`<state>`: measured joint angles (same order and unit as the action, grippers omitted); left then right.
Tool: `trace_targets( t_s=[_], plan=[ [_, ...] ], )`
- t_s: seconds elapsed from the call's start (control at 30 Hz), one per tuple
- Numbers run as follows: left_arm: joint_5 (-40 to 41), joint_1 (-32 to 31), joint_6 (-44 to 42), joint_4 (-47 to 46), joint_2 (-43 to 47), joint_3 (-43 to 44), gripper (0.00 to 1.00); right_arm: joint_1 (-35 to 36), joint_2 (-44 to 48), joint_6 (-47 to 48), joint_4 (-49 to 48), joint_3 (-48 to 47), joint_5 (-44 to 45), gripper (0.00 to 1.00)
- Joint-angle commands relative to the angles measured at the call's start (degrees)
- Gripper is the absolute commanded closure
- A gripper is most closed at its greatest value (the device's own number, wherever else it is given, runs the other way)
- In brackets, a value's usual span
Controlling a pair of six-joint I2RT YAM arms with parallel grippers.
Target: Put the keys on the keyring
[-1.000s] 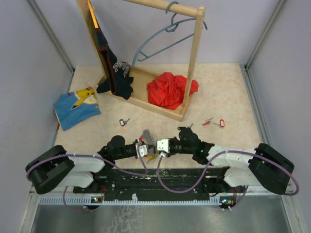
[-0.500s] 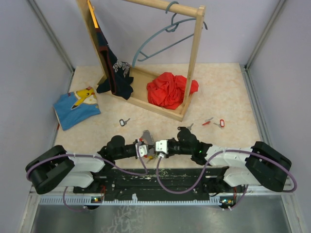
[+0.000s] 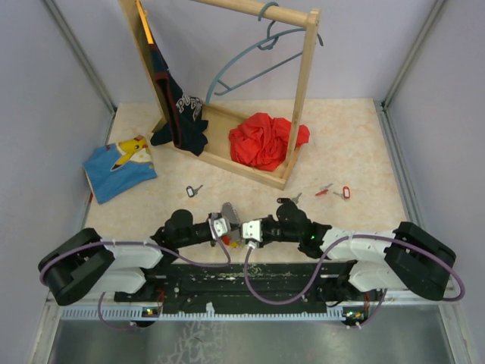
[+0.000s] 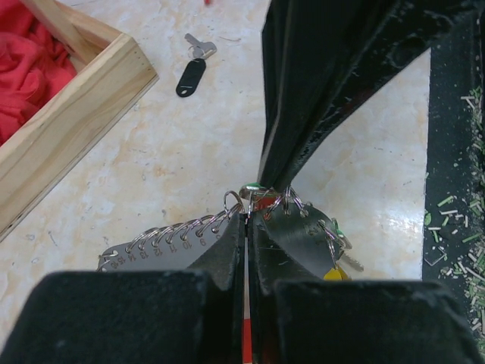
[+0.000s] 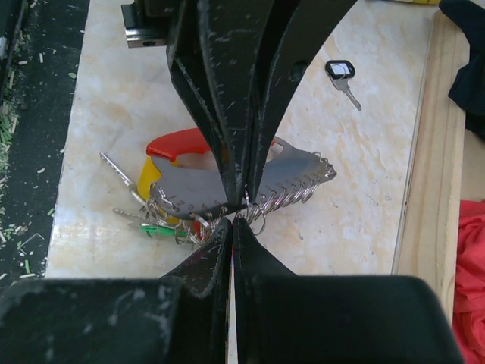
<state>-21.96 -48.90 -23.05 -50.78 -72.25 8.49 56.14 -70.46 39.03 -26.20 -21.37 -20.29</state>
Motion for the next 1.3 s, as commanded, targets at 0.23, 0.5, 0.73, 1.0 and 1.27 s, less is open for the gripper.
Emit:
trace_targets(
  t_s=[0.23, 0.5, 0.73, 1.0, 1.27],
  plan=[
    [-6.71, 6.78, 11.04, -7.98, 2.23, -0.52, 1.00, 1.70, 0.69, 2.84, 0.36, -1.07, 2.67, 1.00],
    [-8.28, 6.98, 12.54, -12.65, 0.96, -1.61, 1.00, 1.69, -0.11, 1.07, -6.04, 0.12, 4.37, 1.00],
    [-8.78, 6.98, 12.27, -14.08, 1.17, -2.32, 1.00, 1.69, -0.31, -0.16, -9.33, 1.47, 6.98, 0.97],
    [-9.28, 6.98, 11.10, -13.82, 1.68, -2.63, 1.00, 1.53, -0.53, -1.36, -9.14, 1.54, 7.14, 0.89],
    [-10.50, 6.99, 10.76, -14.57, 1.17, -2.74, 1.00, 0.74, -0.64, -3.90, -11.51, 1.83, 4.15, 0.84]
  ],
)
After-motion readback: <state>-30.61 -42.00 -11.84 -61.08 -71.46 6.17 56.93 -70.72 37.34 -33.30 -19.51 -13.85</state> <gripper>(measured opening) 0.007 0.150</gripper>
